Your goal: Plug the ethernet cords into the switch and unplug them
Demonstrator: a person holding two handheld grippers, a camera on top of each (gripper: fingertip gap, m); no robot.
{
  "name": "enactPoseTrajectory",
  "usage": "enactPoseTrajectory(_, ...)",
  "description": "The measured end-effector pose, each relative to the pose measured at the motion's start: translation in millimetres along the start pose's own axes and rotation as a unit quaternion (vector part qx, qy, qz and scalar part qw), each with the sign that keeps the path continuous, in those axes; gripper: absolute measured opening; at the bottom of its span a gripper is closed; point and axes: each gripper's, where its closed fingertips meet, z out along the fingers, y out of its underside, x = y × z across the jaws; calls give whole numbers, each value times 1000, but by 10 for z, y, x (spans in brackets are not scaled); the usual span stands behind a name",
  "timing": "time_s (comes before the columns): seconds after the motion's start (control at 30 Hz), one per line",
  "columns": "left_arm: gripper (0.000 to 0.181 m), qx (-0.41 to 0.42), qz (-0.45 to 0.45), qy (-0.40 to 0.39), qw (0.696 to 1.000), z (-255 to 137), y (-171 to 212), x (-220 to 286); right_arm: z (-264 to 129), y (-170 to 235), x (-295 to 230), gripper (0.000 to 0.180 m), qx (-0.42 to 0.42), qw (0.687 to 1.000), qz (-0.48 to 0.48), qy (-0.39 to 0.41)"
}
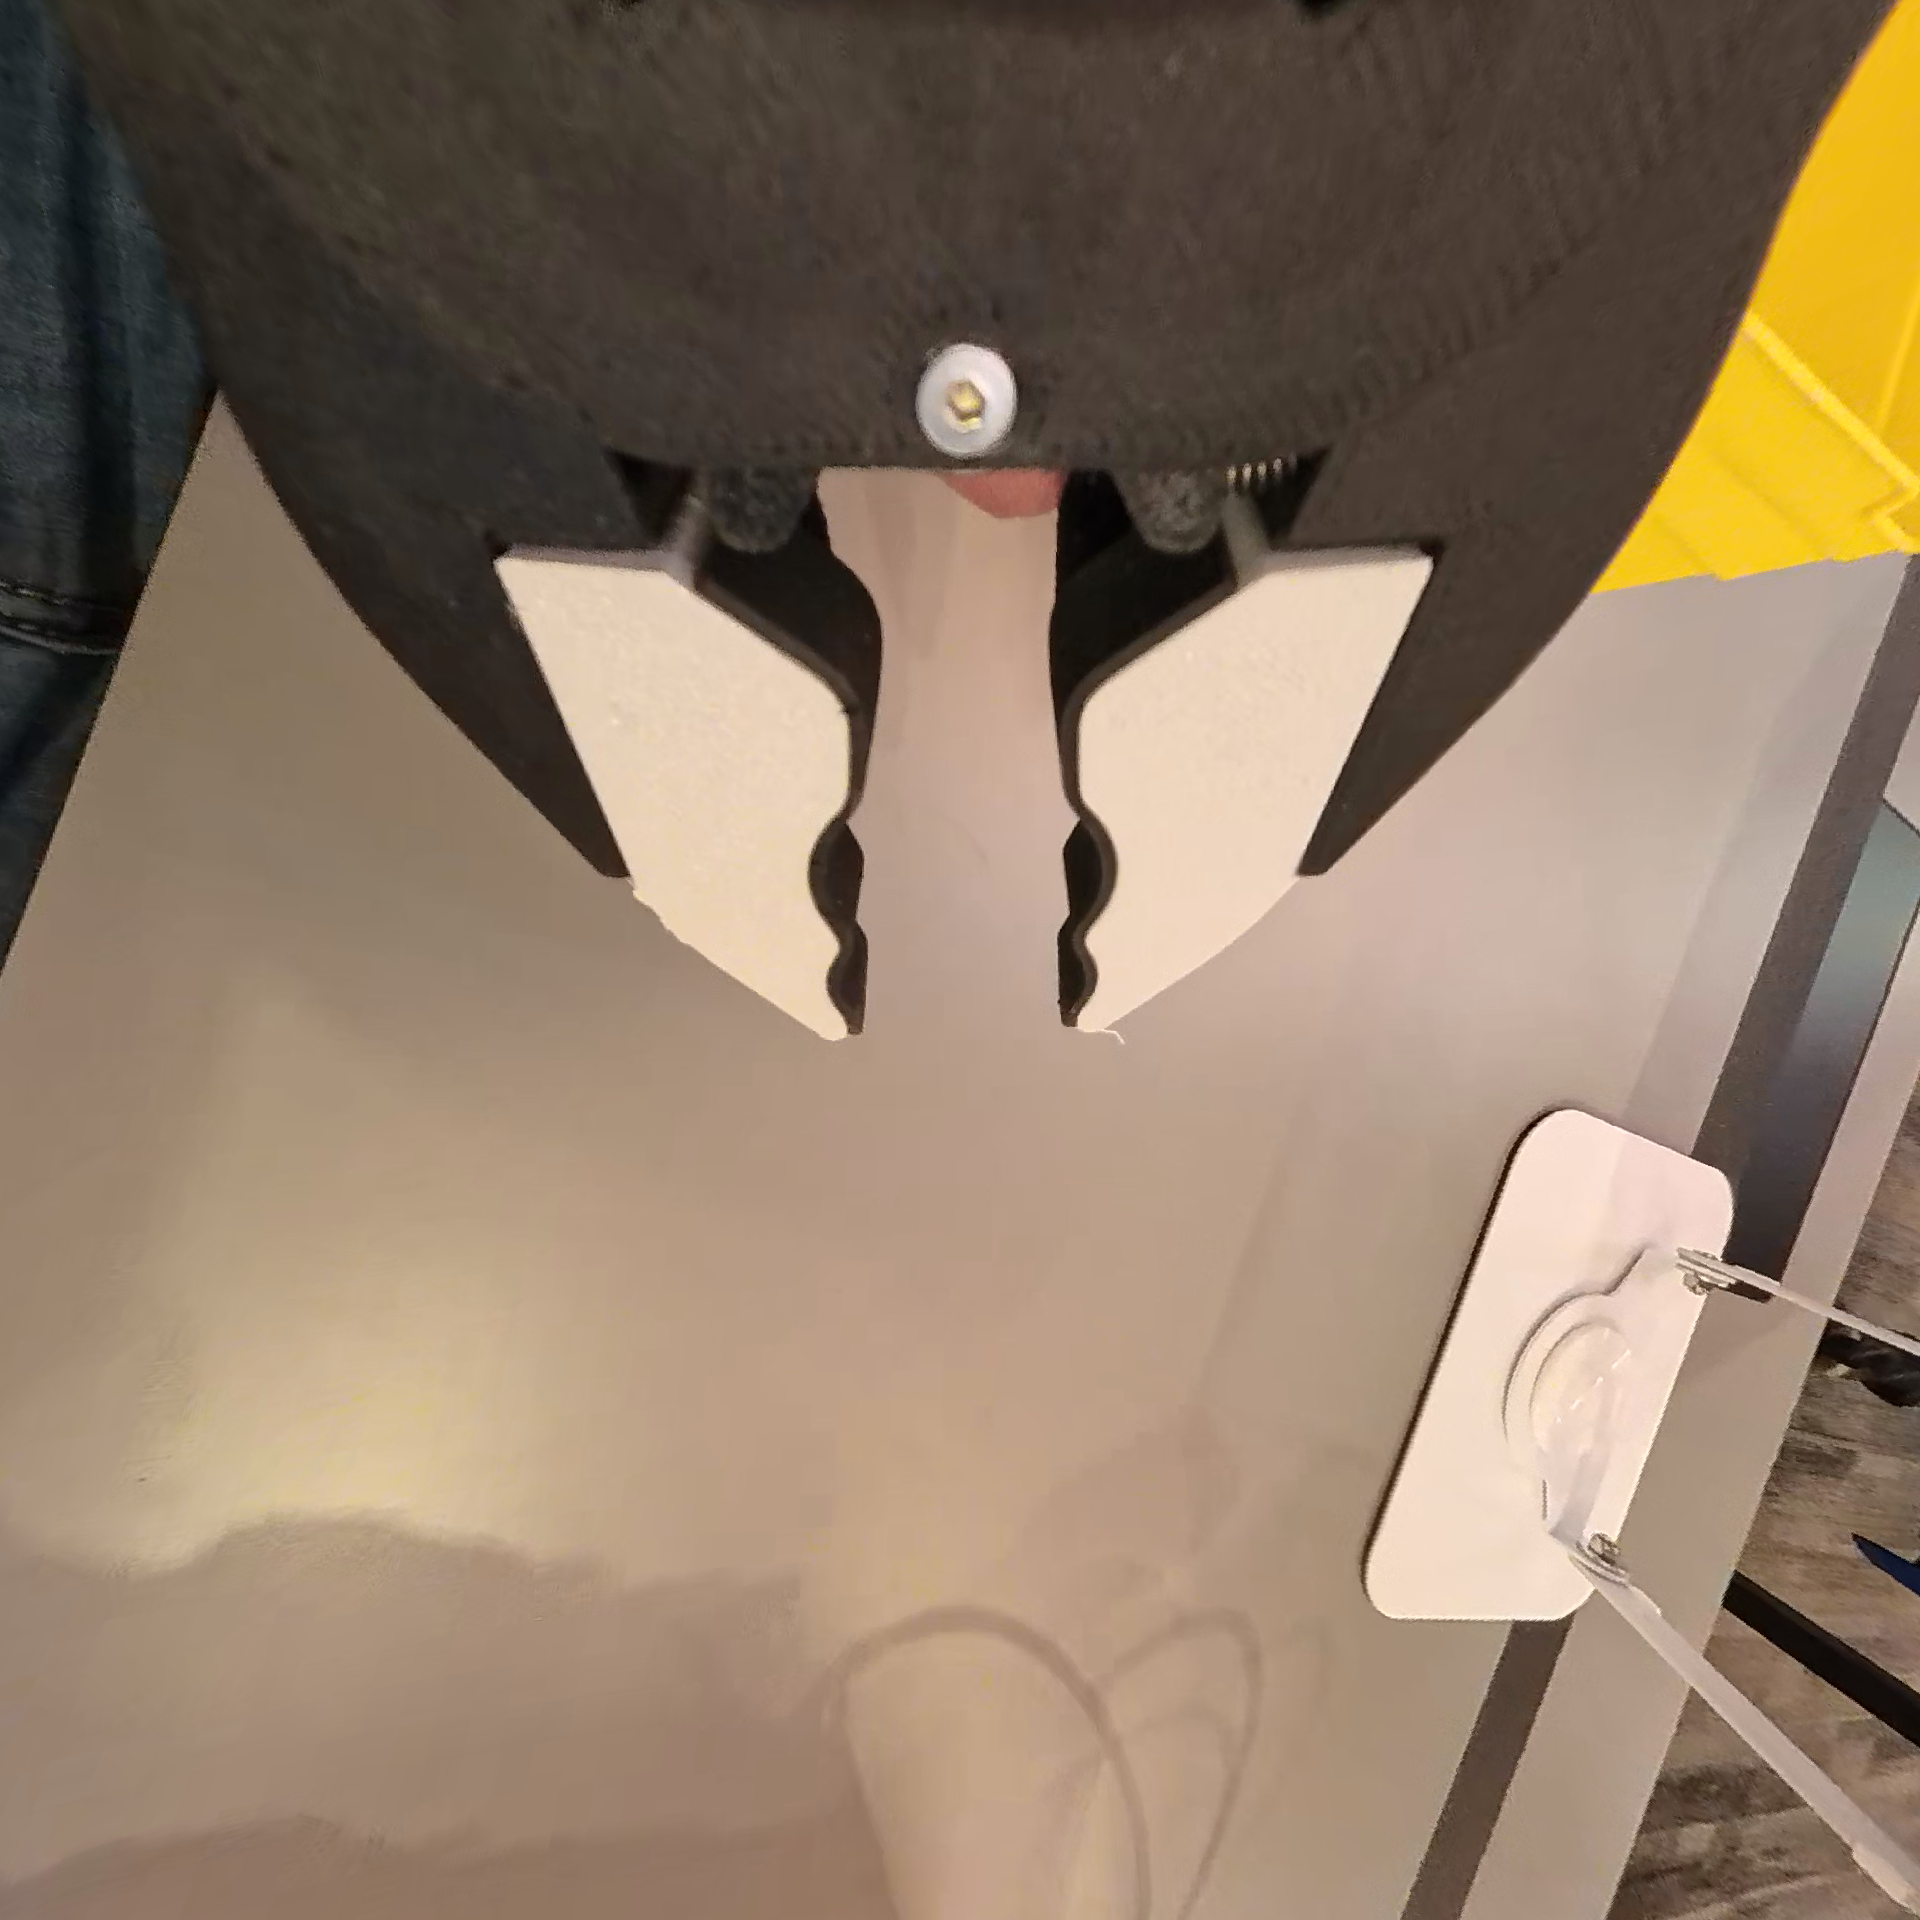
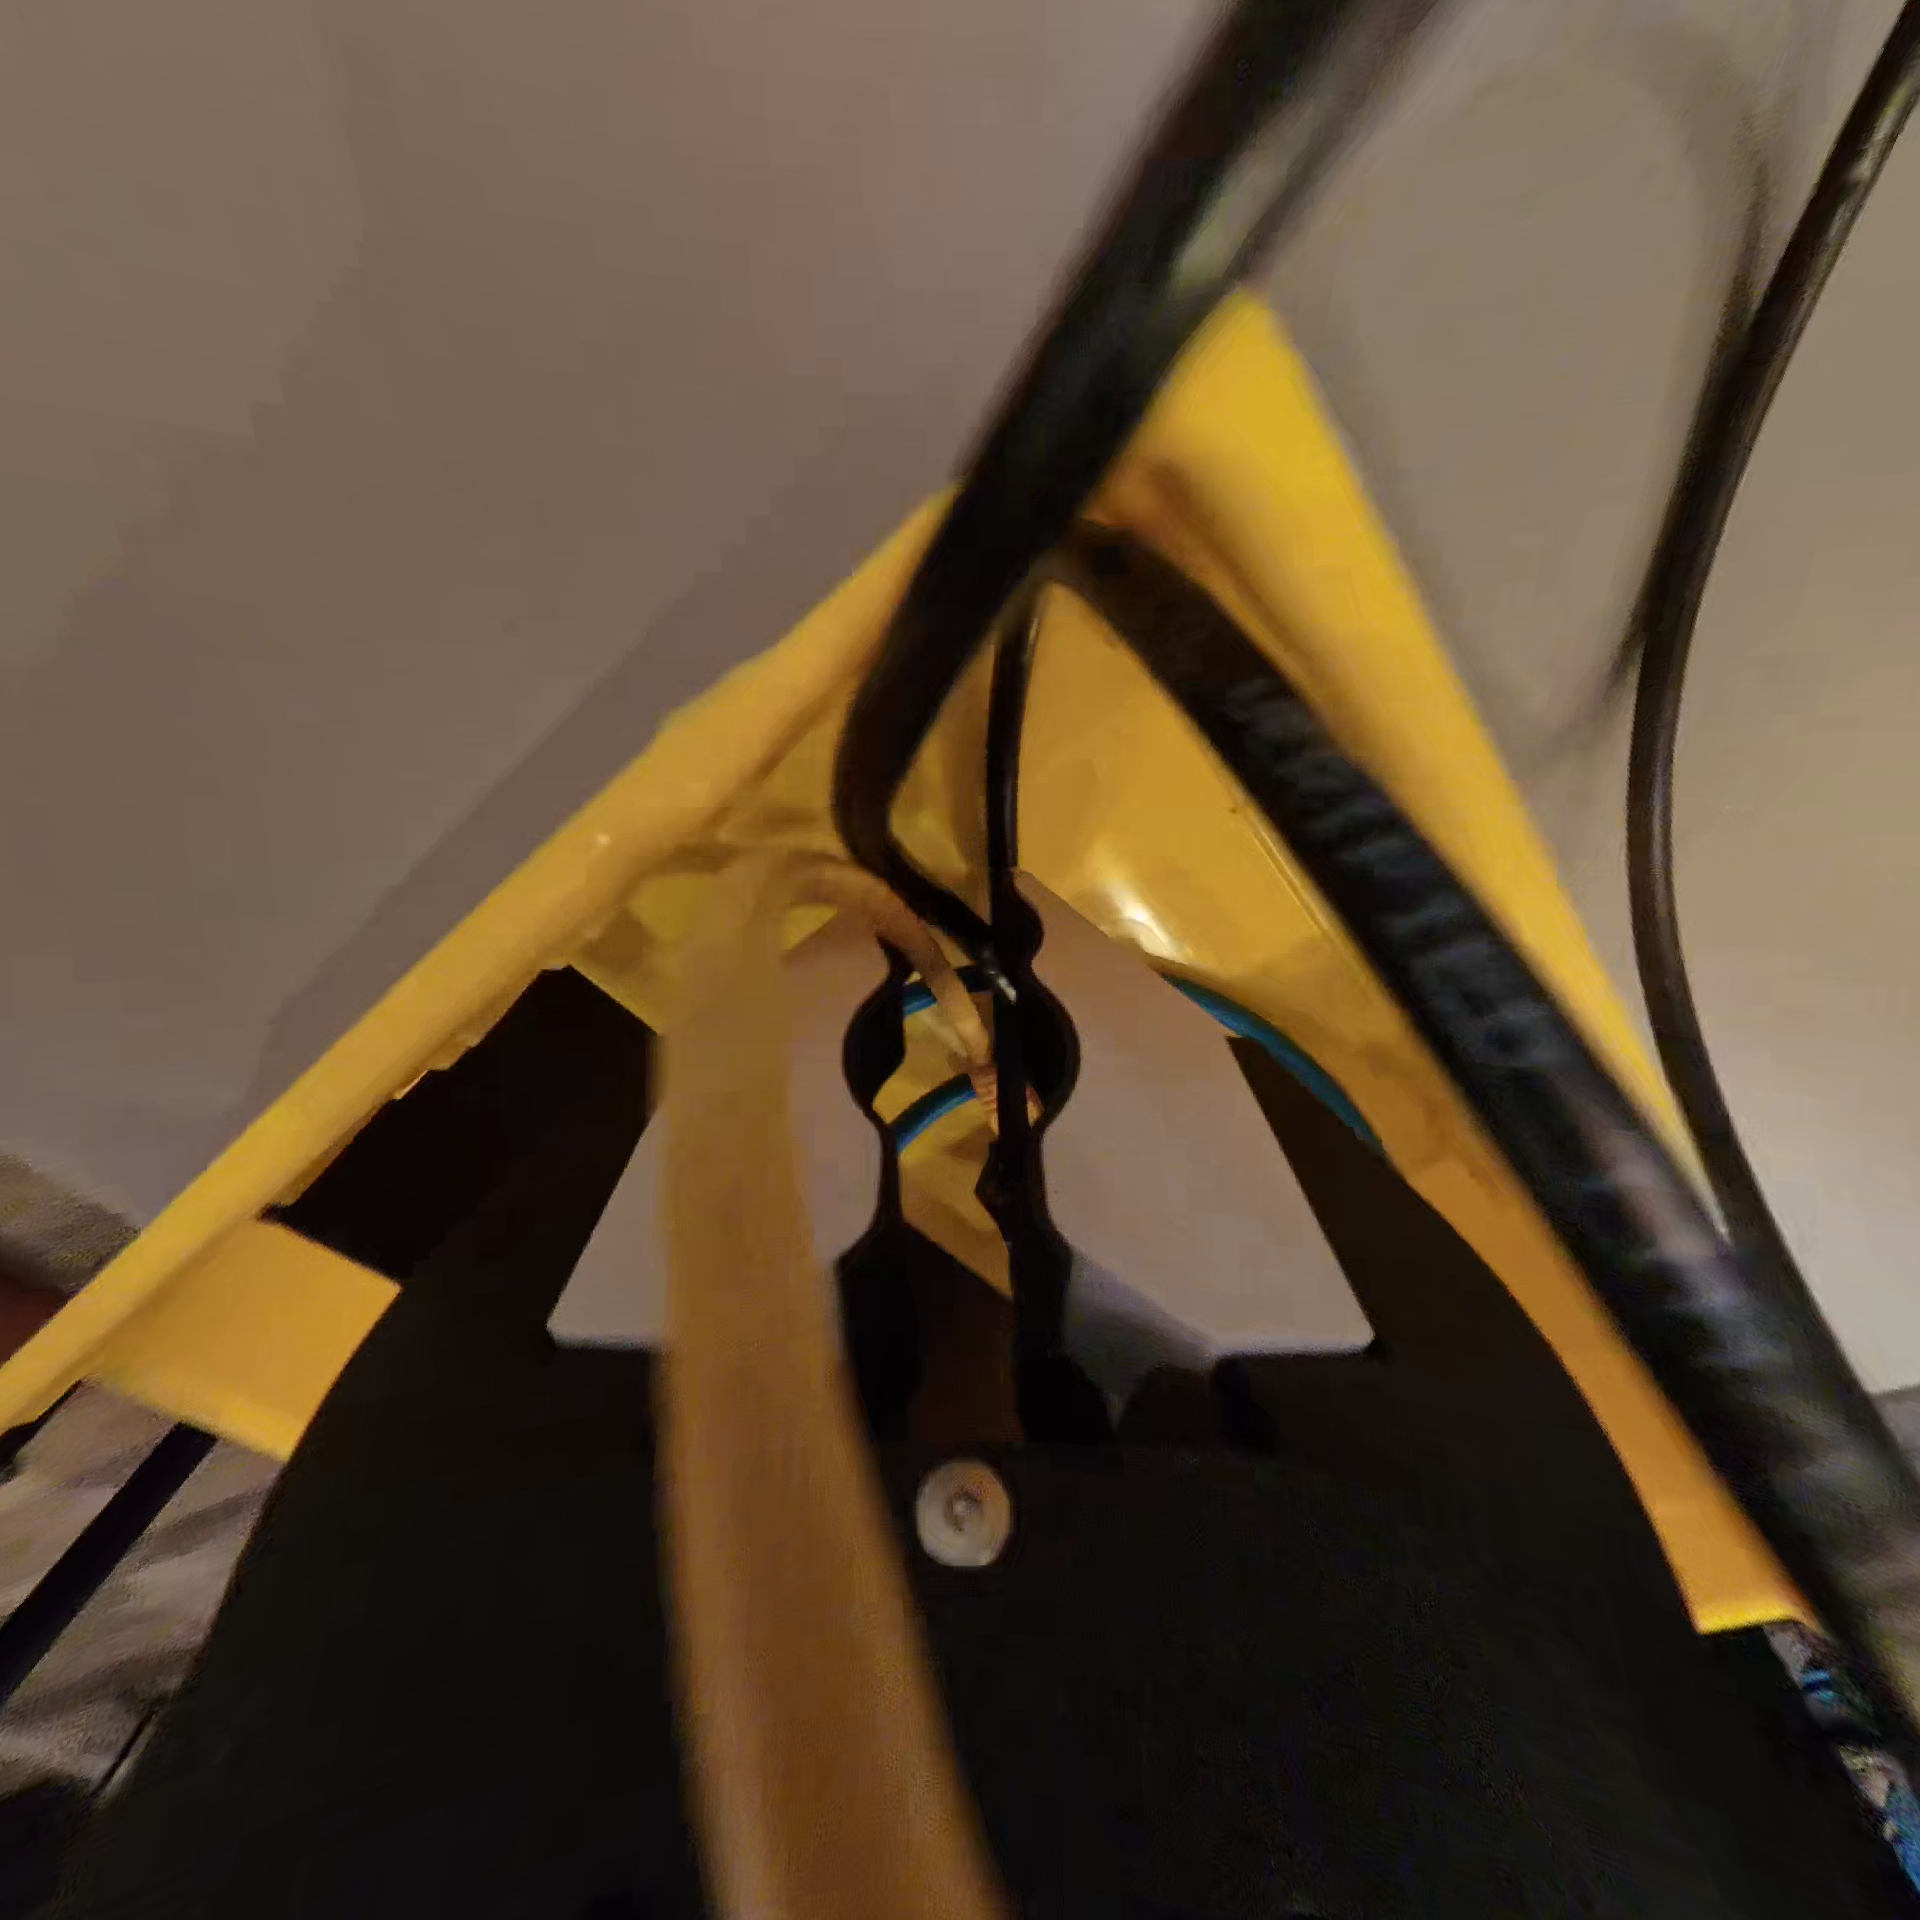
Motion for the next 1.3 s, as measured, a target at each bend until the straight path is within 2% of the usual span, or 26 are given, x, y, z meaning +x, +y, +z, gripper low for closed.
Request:
enactPoseTrajectory(0.03,35,-1,2,-3,1000,-11,7,-8,-44,9,-18,23,-8,1000,3,-10)
enactPoseTrajectory(0.07,35,-2,1,-4,1000,-18,13,-19,-96,8,-33,37,-11,1000,5,-12)
enactPoseTrajectory(0.1,35,-1,-2,-3,1000,-17,15,-27,-153,15,-33,43,-16,1000,4,-8)
enactPoseTrajectory(0.43,35,-12,-1,8,1000,53,49,17,-616,214,-78,61,-31,999,5,-4)
enactPoseTrajectory(0.5,35,-13,-2,11,1000,60,49,23,-687,303,-170,76,-41,999,10,-34)
enactPoseTrajectory(0.7,35,-18,-1,13,1000,62,74,26,-931,462,-185,85,-63,998,-5,-4)
enactPoseTrajectory(0.83,35,-20,0,15,1000,60,83,32,-928,489,-270,91,-51,998,1,-41)
enactPoseTrajectory(0.93,35,-23,2,18,1000,58,82,47,-835,649,-302,118,-123,991,-50,-25)
enactPoseTrajectory(1.0,35,-26,4,20,999,64,89,61,-844,449,-381,129,-60,995,-50,-64)
enactPoseTrajectory(1.03,36,-27,5,21,999,66,94,69,-878,321,-374,124,-17,995,-28,-89)
enactPoseTrajectory(1.07,36,-29,7,22,999,67,96,75,-897,282,-250,121,1,997,2,-79)
enactPoseTrajectory(1.1,36,-30,9,21,999,65,100,76,-903,374,-39,120,-20,999,21,-27)
enactPoseTrajectory(1.17,36,-32,10,19,999,59,107,67,-1008,542,259,108,-59,994,-11,90)
enactPoseTrajectory(1.23,36,-31,5,22,999,69,111,63,-1117,575,259,103,-69,989,-44,126)
enactPoseTrajectory(1.3,36,-33,3,25,999,91,123,65,-1201,691,206,98,-96,986,-49,128)
